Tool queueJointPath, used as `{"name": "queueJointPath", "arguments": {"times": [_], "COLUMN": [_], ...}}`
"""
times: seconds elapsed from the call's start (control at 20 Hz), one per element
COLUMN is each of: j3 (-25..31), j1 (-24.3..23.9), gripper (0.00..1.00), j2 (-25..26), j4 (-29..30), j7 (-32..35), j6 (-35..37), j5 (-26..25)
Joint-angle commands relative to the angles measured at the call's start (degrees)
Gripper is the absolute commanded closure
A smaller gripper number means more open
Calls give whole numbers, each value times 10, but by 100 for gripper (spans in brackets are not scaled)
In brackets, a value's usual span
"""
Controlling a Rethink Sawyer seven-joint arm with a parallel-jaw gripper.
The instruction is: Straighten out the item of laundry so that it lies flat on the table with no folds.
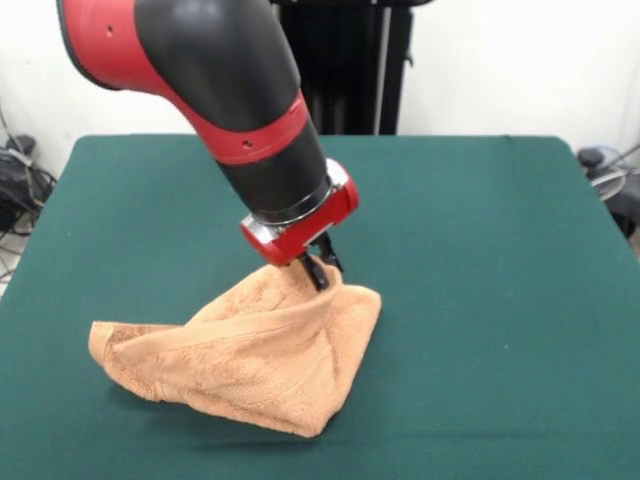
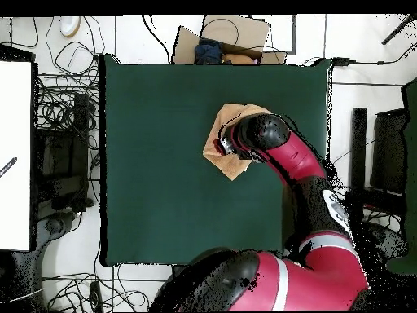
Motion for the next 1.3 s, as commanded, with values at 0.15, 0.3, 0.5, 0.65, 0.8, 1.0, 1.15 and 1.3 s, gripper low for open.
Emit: {"name": "queueJointPath", "arguments": {"times": [0.15, 0.3, 0.5, 0.65, 0.8, 1.0, 1.15, 1.3], "j3": [-20, -22, -23, -41, -70, -95, -110, -125], "j1": [13, 17, 18, 32, 54, 73, 84, 98], "gripper": [100, 100, 100, 100, 100, 100, 100, 100], "j2": [2, 8, 11, 20, 35, 47, 56, 74], "j4": [5, -4, -7, -30, -58, -84, -105, -142], "j7": [168, 170, 171, 179, 192, 197, 204, 216], "j6": [43, 47, 46, 77, 102, 117, 142, 190], "j5": [-26, -24, -24, -41, -62, -78, -86, -93]}}
